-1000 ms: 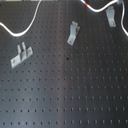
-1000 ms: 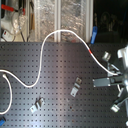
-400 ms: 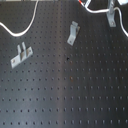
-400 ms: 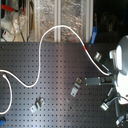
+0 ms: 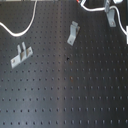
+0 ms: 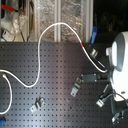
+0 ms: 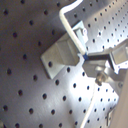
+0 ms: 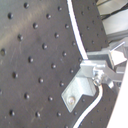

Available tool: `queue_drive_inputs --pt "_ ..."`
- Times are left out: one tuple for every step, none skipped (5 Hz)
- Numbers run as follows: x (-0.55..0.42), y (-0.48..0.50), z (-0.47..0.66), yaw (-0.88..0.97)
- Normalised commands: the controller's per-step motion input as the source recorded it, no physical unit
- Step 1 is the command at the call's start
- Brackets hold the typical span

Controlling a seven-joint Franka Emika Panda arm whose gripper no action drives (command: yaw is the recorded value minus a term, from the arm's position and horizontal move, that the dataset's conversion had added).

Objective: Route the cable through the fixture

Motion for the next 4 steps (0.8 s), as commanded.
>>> queue_drive_inputs --pt "0.000 0.001 0.02 0.12" --pt "0.121 0.066 0.09 0.34" --pt "0.001 0.001 0.08 0.28" --pt "0.004 -0.129 0.18 0.14"
